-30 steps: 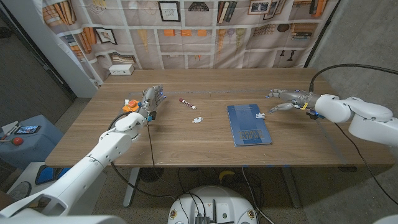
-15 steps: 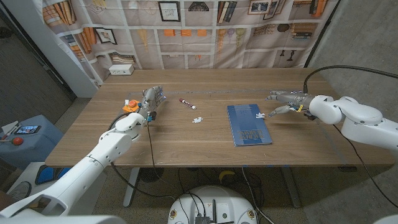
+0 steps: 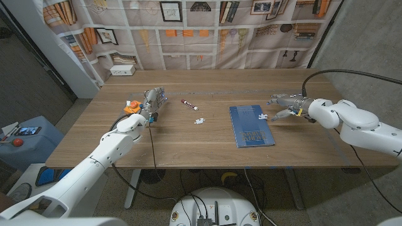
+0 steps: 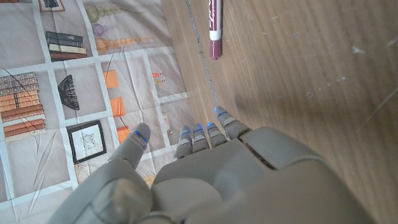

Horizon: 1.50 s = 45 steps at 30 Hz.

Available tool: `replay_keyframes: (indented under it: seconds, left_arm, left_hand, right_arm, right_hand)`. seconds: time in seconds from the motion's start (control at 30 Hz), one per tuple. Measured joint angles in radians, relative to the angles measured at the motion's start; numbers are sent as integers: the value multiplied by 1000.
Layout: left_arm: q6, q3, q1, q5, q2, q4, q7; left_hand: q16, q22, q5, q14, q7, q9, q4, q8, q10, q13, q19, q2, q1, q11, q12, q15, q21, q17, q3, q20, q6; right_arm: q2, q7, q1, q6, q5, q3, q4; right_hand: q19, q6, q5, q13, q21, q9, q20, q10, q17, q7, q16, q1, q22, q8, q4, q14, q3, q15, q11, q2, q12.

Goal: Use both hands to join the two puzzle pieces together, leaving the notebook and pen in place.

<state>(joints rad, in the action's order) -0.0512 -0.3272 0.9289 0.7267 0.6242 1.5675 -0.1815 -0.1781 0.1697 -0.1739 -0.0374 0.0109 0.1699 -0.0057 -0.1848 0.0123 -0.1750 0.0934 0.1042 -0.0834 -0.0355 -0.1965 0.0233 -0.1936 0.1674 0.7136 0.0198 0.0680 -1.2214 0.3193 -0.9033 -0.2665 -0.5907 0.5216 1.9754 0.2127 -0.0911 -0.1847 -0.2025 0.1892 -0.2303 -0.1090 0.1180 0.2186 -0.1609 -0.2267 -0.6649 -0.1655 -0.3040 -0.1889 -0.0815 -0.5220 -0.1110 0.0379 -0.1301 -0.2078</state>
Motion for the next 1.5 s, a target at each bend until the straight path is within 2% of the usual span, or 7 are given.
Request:
replay_keyframes:
  seconds: [0.17, 0.37, 0.47, 0.73, 1.23, 1.5]
  left_arm:
    - [-6, -1, 1, 1, 1, 7, -2]
    - [-9, -2, 2, 2, 1, 10, -6]
    - [-11, -2, 3, 2, 1, 12, -7]
    - [-15, -3, 9, 3, 2, 20, -12]
    - [-22, -3, 26, 5, 5, 38, -25]
    - [-24, -3, 32, 6, 6, 44, -31]
  left_hand:
    - [0, 0, 0, 0, 0, 0, 0, 0, 0, 0, 0, 0, 0, 0, 0, 0, 0, 0, 0, 0, 0]
    - [0, 0, 0, 0, 0, 0, 0, 0, 0, 0, 0, 0, 0, 0, 0, 0, 0, 0, 0, 0, 0]
    - [0, 0, 0, 0, 0, 0, 0, 0, 0, 0, 0, 0, 0, 0, 0, 0, 0, 0, 0, 0, 0]
    - [0, 0, 0, 0, 0, 0, 0, 0, 0, 0, 0, 0, 0, 0, 0, 0, 0, 0, 0, 0, 0]
    - [0, 0, 0, 0, 0, 0, 1, 0, 0, 0, 0, 0, 0, 0, 0, 0, 0, 0, 1, 0, 0]
    - [0, 0, 0, 0, 0, 0, 4, 0, 0, 0, 0, 0, 0, 0, 0, 0, 0, 0, 4, 0, 0]
  right_arm:
    - [12, 0, 0, -6, -40, 7, -6]
    - [27, 0, 2, -10, -60, 15, -14]
    - [34, 0, 5, -11, -71, 20, -18]
    - [52, 0, 11, -12, -99, 33, -31]
    - [79, -2, 19, -17, -132, 49, -48]
    - [96, -16, 21, -23, -148, 59, -59]
  right_hand:
    - [4, -7, 0, 0, 0, -5, 4, -6, 0, -7, 0, -16, 0, -8, 3, 5, -3, 2, -6, -10, 0]
    - [7, -23, 4, 0, 0, -5, 7, -16, 0, -13, 0, -21, 0, -17, 3, 9, -3, 6, -6, -5, 0]
    - [7, -29, 4, 0, 0, -5, 7, -16, 0, -18, 0, -35, 0, -23, 3, 9, -3, 6, -6, -20, 0]
    - [7, -54, 4, 0, 0, -9, 8, -31, 0, -29, 0, -47, 0, -39, 3, 14, -3, 11, -10, -8, 0]
    - [50, -111, 4, -3, 7, -19, 14, -56, 4, -42, -14, -57, 0, -77, 11, 38, 6, 23, -20, -17, -8]
    - [64, -145, 4, -5, 7, -19, 21, -84, 7, -49, -20, -67, 0, -100, 16, 57, 10, 29, -30, -6, -8]
